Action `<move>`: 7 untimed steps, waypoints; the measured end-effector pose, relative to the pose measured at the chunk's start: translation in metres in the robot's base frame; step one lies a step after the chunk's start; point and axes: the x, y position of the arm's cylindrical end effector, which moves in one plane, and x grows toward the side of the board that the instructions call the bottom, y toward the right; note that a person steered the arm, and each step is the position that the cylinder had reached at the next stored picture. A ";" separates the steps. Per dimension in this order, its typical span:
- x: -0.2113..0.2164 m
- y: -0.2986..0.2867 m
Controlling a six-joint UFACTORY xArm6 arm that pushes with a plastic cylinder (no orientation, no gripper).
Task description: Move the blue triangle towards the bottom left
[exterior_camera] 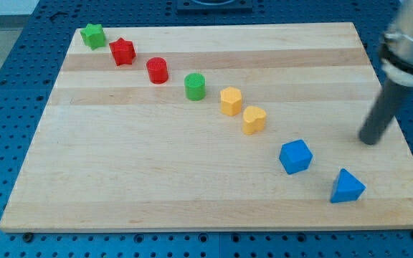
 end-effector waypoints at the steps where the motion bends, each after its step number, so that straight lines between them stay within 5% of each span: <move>1: 0.036 0.018; 5: 0.087 -0.129; 7: 0.089 -0.114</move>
